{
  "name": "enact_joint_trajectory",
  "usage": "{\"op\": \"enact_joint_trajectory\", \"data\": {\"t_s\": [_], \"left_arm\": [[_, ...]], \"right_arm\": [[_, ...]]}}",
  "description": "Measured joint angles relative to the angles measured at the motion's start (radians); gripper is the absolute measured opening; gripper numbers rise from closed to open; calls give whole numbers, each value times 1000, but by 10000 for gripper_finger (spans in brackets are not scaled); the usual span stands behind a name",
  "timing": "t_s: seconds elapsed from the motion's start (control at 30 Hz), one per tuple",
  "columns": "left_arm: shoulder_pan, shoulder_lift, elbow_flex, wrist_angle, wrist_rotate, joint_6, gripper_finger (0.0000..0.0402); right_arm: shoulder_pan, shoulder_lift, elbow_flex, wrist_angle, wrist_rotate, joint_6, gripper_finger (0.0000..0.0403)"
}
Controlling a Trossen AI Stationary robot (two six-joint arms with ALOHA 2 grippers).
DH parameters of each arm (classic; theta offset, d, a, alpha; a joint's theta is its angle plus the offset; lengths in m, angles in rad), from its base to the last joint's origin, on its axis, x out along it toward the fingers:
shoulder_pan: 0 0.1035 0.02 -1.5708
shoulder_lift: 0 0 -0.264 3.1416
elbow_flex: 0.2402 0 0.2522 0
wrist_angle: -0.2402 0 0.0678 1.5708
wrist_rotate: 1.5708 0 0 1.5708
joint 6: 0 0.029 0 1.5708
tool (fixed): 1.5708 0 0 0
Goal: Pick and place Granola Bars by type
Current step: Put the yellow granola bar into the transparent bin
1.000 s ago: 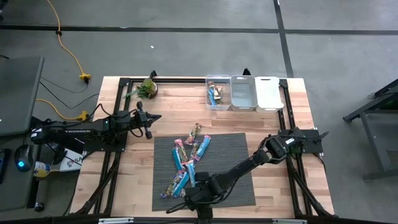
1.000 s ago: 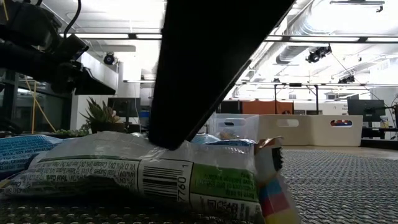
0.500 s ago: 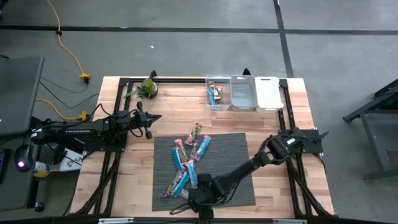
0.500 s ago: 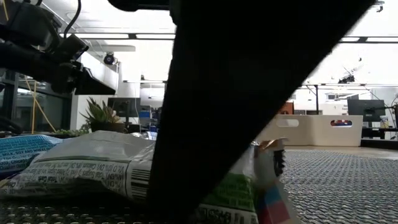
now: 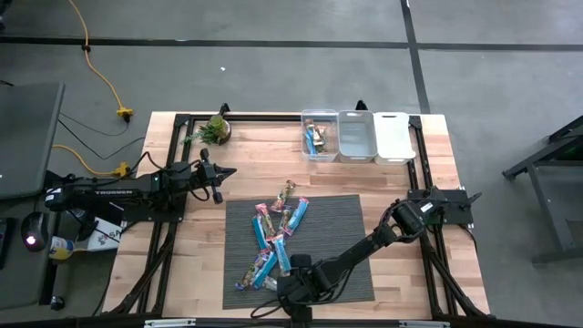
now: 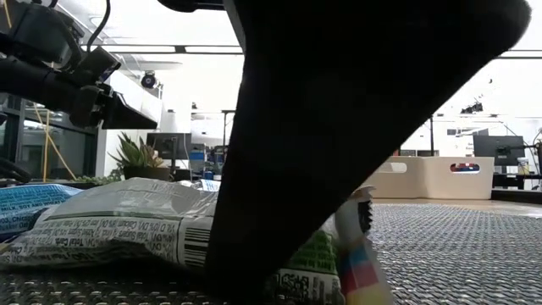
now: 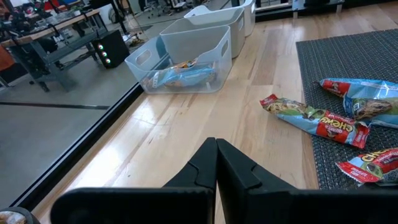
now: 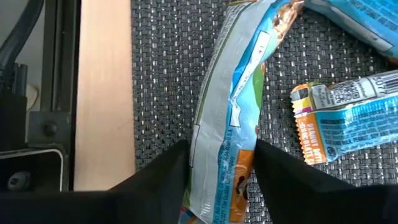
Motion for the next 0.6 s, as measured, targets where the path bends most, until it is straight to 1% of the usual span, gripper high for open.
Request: {"op": "enact_joint_trajectory", "data": {"t_s": [0.2, 0.4, 0.6], "left_arm": [[0, 0, 0, 0, 0, 0, 1], [0, 0, 0, 0, 0, 0, 1], [0, 0, 0, 0, 0, 0, 1]], "right_arm": [[-1, -2, 0, 0, -13, 31, 130], [-2, -28, -4, 1, -60, 40, 96], [-10, -89, -4, 25, -121, 48, 84]]}}
